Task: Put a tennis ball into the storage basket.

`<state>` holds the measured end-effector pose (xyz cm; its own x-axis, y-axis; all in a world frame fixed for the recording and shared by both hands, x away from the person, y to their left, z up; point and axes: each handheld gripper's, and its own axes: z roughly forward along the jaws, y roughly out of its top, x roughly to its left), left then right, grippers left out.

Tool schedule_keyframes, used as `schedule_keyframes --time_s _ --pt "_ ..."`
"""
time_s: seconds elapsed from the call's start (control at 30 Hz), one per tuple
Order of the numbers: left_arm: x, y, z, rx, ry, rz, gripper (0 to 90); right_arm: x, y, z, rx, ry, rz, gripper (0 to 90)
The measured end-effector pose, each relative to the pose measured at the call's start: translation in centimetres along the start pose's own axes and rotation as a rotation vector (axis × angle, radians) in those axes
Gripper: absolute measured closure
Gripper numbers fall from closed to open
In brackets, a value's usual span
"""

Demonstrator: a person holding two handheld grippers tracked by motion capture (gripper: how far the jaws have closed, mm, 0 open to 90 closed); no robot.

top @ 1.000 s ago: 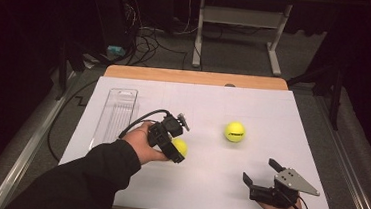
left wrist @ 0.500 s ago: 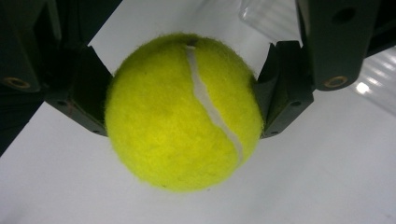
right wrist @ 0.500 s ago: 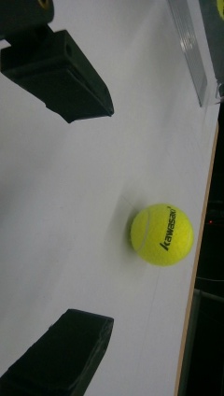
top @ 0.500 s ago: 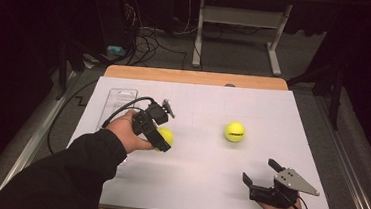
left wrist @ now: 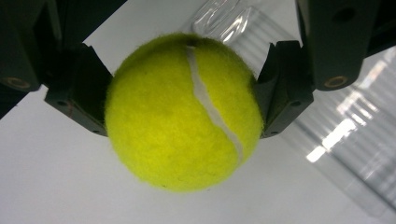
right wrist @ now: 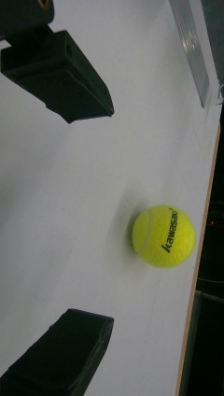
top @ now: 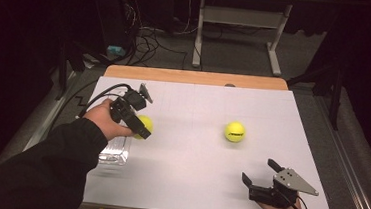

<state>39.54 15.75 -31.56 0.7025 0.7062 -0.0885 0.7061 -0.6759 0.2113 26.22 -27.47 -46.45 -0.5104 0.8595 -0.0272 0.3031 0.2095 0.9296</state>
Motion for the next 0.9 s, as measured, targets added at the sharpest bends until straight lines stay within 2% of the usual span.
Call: schedule_keyframes --time_s 0.43,0.9 --pt "4.1 -2.5 -1.6 0.011 0.039 -0.114 26.9 0.0 -0.1 0.1 0.005 0.004 0.000 2.3" --pt "7.7 -3.7 -2.2 0.021 0.063 -0.223 26.8 0.1 -0.1 0.2 0.010 0.003 0.003 2.4"
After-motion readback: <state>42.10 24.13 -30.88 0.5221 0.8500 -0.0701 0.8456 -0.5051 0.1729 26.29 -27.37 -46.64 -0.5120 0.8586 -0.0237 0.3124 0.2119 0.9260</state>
